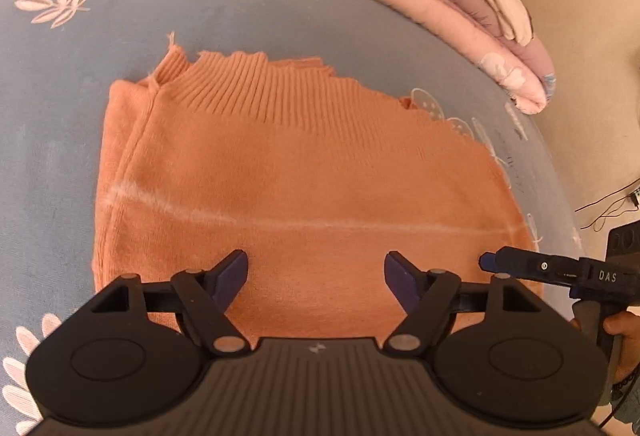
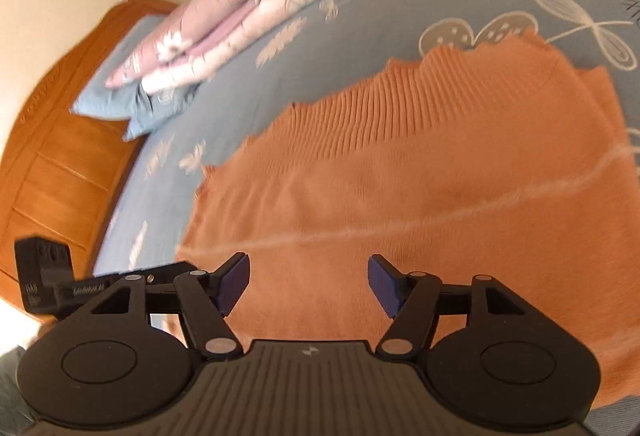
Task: Fold clothes
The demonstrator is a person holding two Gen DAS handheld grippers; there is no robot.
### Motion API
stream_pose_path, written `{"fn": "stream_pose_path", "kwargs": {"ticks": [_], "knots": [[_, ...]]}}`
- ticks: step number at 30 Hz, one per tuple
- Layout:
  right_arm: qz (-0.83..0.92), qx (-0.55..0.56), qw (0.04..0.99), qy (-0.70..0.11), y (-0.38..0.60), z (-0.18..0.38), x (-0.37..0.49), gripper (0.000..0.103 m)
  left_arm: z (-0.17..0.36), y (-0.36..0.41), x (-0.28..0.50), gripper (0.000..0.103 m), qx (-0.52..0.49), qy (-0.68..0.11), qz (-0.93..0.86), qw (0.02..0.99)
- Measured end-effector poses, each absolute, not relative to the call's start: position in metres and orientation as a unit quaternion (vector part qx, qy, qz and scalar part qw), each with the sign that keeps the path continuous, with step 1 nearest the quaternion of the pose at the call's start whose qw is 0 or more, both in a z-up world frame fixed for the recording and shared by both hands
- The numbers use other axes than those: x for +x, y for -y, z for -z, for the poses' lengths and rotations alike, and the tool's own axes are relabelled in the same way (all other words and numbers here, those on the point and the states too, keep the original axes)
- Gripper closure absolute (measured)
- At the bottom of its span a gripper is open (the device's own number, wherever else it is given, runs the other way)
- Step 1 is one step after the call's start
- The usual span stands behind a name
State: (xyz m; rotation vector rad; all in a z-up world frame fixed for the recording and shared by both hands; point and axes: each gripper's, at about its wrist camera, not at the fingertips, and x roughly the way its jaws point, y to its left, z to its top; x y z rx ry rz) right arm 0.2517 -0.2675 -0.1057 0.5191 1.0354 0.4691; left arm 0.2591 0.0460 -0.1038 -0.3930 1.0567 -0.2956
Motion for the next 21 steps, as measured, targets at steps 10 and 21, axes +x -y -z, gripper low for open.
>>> {"fn": "stream_pose_path", "kwargs": {"ticks": [10,21], "knots": [[-0.14,0.301,0.815,-0.475,0.325,0.115,0.242,0.033,0.106,-0.054,0.248,0.027,-0.155,-0.53,0.107,0.827],[-0.135,0.28,0.821,-0.479,0.31,0.096,0.227,0.031,0.086,-0.07,0.218,0.027,-0.151,-0.527,0.073,0.834]]}}
